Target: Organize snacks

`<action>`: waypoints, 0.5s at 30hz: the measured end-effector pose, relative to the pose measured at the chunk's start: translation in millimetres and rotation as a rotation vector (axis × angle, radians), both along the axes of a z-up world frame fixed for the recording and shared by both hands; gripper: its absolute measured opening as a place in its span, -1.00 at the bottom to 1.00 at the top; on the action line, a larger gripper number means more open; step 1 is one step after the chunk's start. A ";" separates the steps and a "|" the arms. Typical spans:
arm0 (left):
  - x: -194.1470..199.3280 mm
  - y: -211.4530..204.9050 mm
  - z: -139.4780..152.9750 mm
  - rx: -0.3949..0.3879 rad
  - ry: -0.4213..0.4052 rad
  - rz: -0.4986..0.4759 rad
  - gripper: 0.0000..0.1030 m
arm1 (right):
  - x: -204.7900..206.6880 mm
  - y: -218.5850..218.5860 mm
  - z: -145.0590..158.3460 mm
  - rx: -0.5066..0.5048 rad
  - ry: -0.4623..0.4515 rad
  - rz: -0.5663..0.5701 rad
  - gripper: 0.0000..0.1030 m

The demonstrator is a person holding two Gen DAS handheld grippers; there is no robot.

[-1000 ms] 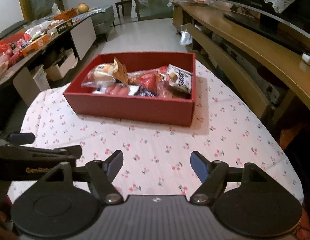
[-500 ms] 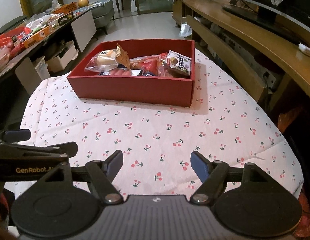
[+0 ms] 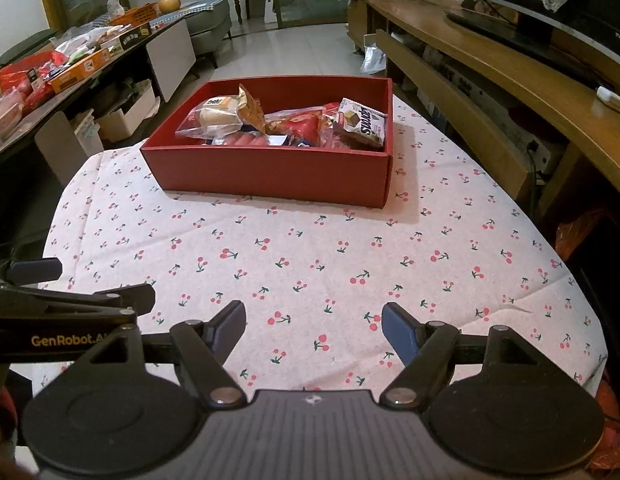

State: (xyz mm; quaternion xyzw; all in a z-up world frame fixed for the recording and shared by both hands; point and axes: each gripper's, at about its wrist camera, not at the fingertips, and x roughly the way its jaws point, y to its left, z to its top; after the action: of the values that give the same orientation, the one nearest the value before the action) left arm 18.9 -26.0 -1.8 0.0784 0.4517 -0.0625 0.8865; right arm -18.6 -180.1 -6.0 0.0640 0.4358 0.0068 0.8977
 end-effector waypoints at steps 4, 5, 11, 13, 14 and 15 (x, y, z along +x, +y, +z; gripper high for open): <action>-1.4 0.9 -0.1 0.003 -0.002 0.002 1.00 | -0.3 1.3 0.1 0.000 0.001 0.002 0.51; -1.5 1.2 0.0 0.003 -0.002 0.003 1.00 | -0.5 1.6 0.1 -0.001 0.001 0.003 0.51; -1.1 0.7 0.7 0.007 -0.002 0.005 1.00 | -0.6 1.5 0.1 0.001 -0.003 0.002 0.51; -1.3 -1.1 0.5 0.013 -0.005 0.002 1.00 | 0.0 0.3 0.0 0.003 -0.003 -0.001 0.52; -1.5 -1.4 0.5 0.015 -0.006 0.001 1.00 | 0.2 -0.2 0.3 0.003 -0.004 -0.002 0.52; -1.4 -1.2 0.4 0.016 -0.006 0.001 1.00 | 0.4 -0.3 0.2 0.004 -0.004 -0.003 0.52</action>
State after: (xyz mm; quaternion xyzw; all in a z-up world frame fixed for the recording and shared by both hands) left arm 17.5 -27.1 -1.4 0.0854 0.4494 -0.0582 0.8874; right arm -18.2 -180.4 -5.9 0.0662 0.4340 0.0065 0.8985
